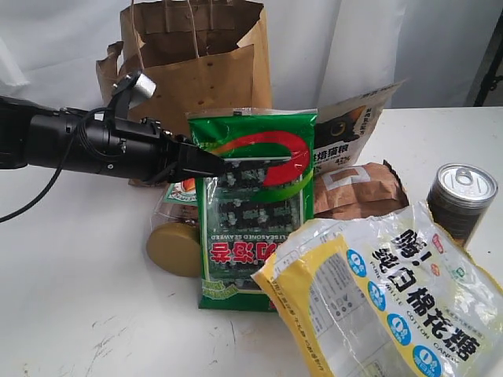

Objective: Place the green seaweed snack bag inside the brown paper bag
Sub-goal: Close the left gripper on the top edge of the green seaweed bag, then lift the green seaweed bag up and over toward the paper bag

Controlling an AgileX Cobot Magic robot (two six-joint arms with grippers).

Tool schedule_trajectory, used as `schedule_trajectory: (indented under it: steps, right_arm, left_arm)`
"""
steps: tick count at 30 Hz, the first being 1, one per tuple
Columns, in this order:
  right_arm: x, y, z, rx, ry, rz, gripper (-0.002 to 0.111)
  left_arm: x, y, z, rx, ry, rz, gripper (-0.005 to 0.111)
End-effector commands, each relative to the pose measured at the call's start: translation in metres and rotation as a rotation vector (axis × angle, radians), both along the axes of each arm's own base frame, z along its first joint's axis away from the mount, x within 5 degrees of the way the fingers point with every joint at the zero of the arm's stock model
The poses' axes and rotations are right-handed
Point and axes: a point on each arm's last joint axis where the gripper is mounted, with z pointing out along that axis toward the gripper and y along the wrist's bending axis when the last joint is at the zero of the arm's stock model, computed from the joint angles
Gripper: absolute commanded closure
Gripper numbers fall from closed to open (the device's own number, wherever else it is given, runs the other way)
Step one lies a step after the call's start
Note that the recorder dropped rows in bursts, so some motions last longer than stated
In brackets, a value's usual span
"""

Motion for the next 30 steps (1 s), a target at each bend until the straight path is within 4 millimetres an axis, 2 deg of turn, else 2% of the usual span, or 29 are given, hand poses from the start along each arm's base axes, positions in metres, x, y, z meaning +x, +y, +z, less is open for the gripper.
schedule_trajectory:
  steps: [1,4,11,20,30]
  right_arm:
    - [0.0,0.0,0.0,0.002,-0.012,0.001,0.108]
    - [0.0,0.0,0.0,0.002,-0.012,0.001,0.108]
    - [0.0,0.0,0.0,0.002,-0.012,0.001,0.108]
    - [0.0,0.0,0.0,0.002,-0.012,0.001,0.108]
    - [0.0,0.0,0.0,0.002,-0.012,0.001,0.108]
  left_arm:
    - [0.0,-0.004,0.003,-0.025,-0.002,-0.019,0.092]
    - [-0.003,-0.006,0.004,-0.048,0.008,-0.049,0.107]
    - [-0.01,-0.007,0.015,-0.074,0.004,-0.102,0.107]
    - [-0.027,-0.002,0.06,-0.073,-0.083,-0.109,0.107]
    - [-0.057,0.007,0.118,-0.112,-0.209,-0.104,0.107]
